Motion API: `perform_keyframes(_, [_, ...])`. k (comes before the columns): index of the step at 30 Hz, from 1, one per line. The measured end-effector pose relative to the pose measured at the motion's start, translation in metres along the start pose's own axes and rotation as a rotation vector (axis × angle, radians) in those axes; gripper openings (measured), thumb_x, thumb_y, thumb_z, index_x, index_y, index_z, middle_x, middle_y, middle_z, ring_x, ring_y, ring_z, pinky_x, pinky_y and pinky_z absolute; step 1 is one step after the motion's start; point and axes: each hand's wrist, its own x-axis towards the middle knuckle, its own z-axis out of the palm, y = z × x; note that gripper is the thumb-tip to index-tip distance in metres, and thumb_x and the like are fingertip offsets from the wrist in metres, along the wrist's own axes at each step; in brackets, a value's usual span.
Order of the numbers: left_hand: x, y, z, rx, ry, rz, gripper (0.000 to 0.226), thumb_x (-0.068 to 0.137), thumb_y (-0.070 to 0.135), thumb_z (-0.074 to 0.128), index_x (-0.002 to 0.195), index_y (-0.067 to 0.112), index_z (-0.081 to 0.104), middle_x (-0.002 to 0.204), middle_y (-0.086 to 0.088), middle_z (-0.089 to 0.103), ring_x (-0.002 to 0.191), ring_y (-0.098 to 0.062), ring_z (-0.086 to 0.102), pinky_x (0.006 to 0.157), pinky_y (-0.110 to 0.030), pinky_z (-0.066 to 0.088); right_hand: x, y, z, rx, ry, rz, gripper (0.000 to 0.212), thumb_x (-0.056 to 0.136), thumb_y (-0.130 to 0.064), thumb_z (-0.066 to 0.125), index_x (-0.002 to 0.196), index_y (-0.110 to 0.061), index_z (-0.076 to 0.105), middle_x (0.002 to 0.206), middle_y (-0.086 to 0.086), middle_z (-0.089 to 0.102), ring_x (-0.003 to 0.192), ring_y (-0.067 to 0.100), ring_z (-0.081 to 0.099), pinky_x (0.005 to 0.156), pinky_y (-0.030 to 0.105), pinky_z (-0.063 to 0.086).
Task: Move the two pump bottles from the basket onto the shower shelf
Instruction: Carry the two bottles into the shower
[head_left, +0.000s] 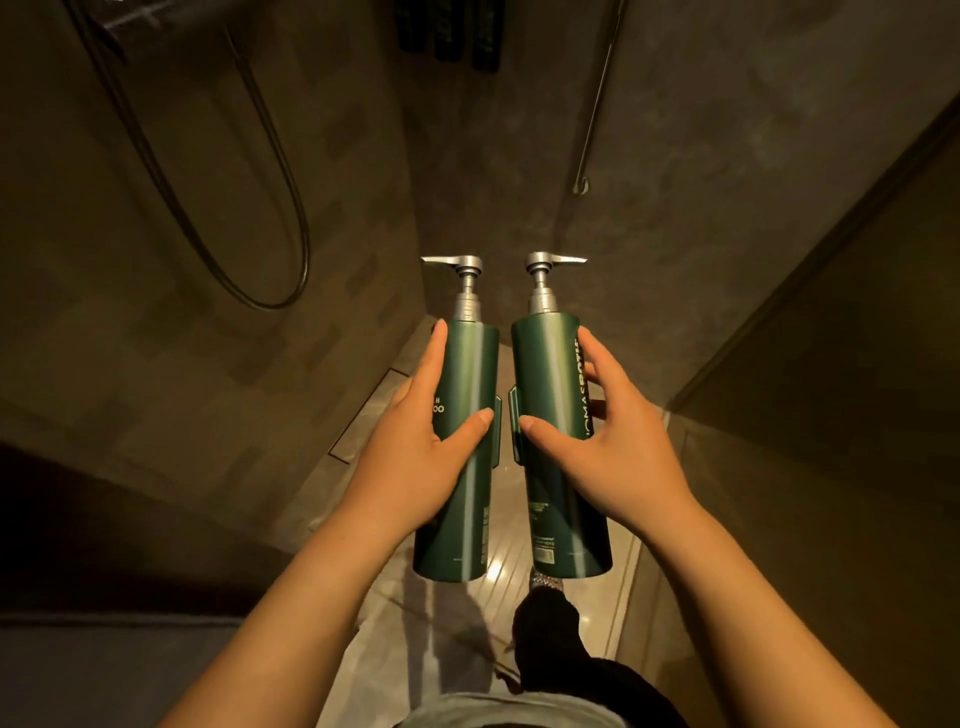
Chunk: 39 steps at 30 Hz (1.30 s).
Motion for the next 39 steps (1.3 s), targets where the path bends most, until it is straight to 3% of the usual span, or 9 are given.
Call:
perform_keyframes(3, [0.049,0.017,0.019,0.004,0.023,-0.007,0.084,0.083,0.035,0.062,0.14,0.055,0.003,0.13,0.022,0.034,0.119,-0.004,0.046,0.097,-0.039,0.044,0.052,0.015,-0.024,-0.007,-0.01,-0.015,0.09,0.069,-0.039,0.075,0.143,-0.037,0.024,0.135,-0.011,0.046,0.114,0.004,0.048,0.084,0.016,0.036])
perform_keyframes(7, [0.108,0.037,0.044,0.033,0.076,-0.017,0.084,0.083,0.039,0.06,0.137,0.06,0.0,0.137,0.017,0.037,0.104,-0.012,0.057,0.089,-0.038,0.049,0.118,0.036,-0.053,-0.025,-0.043,-0.054,0.091,0.068,-0.041,0.075,0.143,-0.038,0.024,0.133,-0.01,0.047,0.115,0.008,0.049,0.085,0.018,0.036])
perform_keyframes(11, [0.144,0.038,0.055,0.017,0.146,-0.057,0.084,0.084,0.037,0.061,0.139,0.057,0.001,0.147,0.011,0.034,0.12,-0.012,0.049,0.096,-0.042,0.045,0.172,0.046,-0.06,-0.013,-0.11,-0.102,0.091,0.067,-0.042,0.075,0.143,-0.039,0.023,0.131,-0.013,0.046,0.116,0.007,0.048,0.087,0.02,0.037])
perform_keyframes(23, [0.209,-0.003,-0.01,-0.06,0.398,-0.2,0.083,0.083,0.031,0.065,0.139,0.057,0.009,0.142,0.018,0.034,0.126,-0.005,0.041,0.101,-0.042,0.041,0.286,0.009,0.017,0.081,-0.341,-0.257,0.09,0.068,-0.043,0.074,0.142,-0.043,0.023,0.135,-0.013,0.046,0.119,0.004,0.047,0.096,0.034,0.044])
perform_keyframes(27, [0.236,-0.013,-0.043,-0.067,0.465,-0.201,0.083,0.083,0.03,0.064,0.14,0.055,0.009,0.131,0.026,0.032,0.125,-0.001,0.038,0.101,-0.042,0.04,0.324,-0.016,0.045,0.09,-0.379,-0.328,0.09,0.067,-0.044,0.073,0.141,-0.045,0.023,0.134,-0.013,0.047,0.117,0.004,0.049,0.095,0.034,0.046])
perform_keyframes(29, [0.248,-0.017,-0.058,-0.07,0.504,-0.191,0.083,0.083,0.03,0.065,0.14,0.055,0.009,0.132,0.027,0.031,0.127,-0.001,0.037,0.102,-0.041,0.039,0.341,-0.027,0.059,0.108,-0.389,-0.359,0.089,0.067,-0.042,0.074,0.141,-0.045,0.023,0.133,-0.016,0.046,0.116,0.001,0.048,0.094,0.031,0.045])
perform_keyframes(32, [0.258,-0.022,-0.076,-0.052,0.548,-0.2,0.084,0.082,0.032,0.064,0.139,0.056,0.008,0.134,0.03,0.028,0.129,-0.001,0.035,0.103,-0.042,0.039,0.362,-0.04,0.078,0.135,-0.42,-0.421,0.089,0.068,-0.041,0.074,0.141,-0.045,0.023,0.124,-0.03,0.042,0.11,-0.017,0.042,0.088,0.011,0.039])
perform_keyframes(34, [0.26,-0.026,-0.085,-0.036,0.595,-0.225,0.084,0.082,0.031,0.065,0.14,0.055,0.008,0.141,0.021,0.03,0.13,-0.004,0.035,0.103,-0.043,0.039,0.372,-0.048,0.088,0.161,-0.458,-0.441,0.089,0.068,-0.041,0.074,0.141,-0.045,0.023,0.121,-0.034,0.04,0.107,-0.022,0.04,0.084,0.004,0.037])
perform_keyframes(39, [0.266,-0.032,-0.1,-0.012,0.766,-0.275,0.085,0.082,0.027,0.067,0.141,0.051,0.01,0.146,0.009,0.035,0.127,-0.009,0.042,0.101,-0.043,0.041,0.397,-0.071,0.114,0.186,-0.611,-0.514,0.089,0.069,-0.039,0.075,0.141,-0.046,0.023,0.132,-0.017,0.046,0.116,0.001,0.049,0.094,0.033,0.047])
